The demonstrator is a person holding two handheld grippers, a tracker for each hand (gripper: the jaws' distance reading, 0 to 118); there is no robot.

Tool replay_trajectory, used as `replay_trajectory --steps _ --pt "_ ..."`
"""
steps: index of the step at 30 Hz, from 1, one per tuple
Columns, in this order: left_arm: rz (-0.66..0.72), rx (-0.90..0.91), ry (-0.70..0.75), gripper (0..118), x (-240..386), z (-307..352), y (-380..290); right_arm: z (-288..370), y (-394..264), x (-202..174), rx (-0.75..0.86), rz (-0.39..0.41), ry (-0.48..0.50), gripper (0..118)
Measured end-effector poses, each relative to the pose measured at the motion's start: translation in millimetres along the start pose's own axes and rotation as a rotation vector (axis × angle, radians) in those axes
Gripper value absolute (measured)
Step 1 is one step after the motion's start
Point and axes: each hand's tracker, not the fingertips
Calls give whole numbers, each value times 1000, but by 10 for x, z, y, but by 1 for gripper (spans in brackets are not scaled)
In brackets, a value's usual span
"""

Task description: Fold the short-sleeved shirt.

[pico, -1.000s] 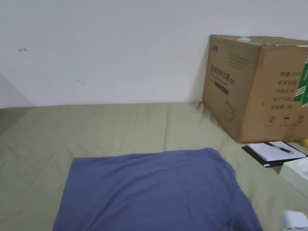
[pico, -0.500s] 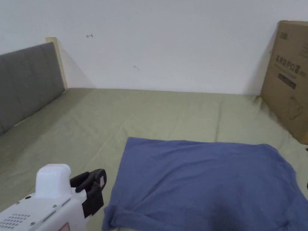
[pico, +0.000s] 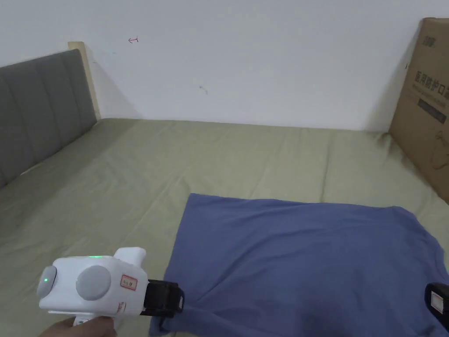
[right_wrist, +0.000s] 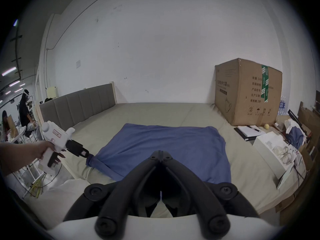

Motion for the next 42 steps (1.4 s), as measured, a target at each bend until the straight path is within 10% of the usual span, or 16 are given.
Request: replay_trajectory --steps 4,5,7,14,22,26,33,37,39,42 --pt "26 -50 21 112 -165 -359 -44 -88 -32 20 -39 -33 26 0" --pt "36 -67 10 89 -238 -363 52 -109 -38 17 -45 -25 27 0" --pt "24 3 -69 0 -247 -334 31 -153 -35 8 -71 11 12 0" --pt "-143 164 -31 0 -4 -60 -294 -216 -36 218 -74 -60 -21 0" --pt "-76 392 -115 0 -12 419 -369 -447 -359 1361 -325 -314 -127 0" --pt "-109 363 -96 0 97 388 -386 -594 -635 1574 -505 -209 -168 118" --pt "-101 337 -83 0 87 336 -439 -952 -1287 1788 -774 -109 -195 100" --pt "-89 313 -65 0 55 321 -472 -889 -1260 1715 -771 -113 -199 62" --pt "-87 313 -60 0 37 336 -512 -847 -1190 1702 -754 -111 -172 4" --pt "-89 328 -63 0 24 381 -560 -713 -1070 1708 -691 -97 -139 4"
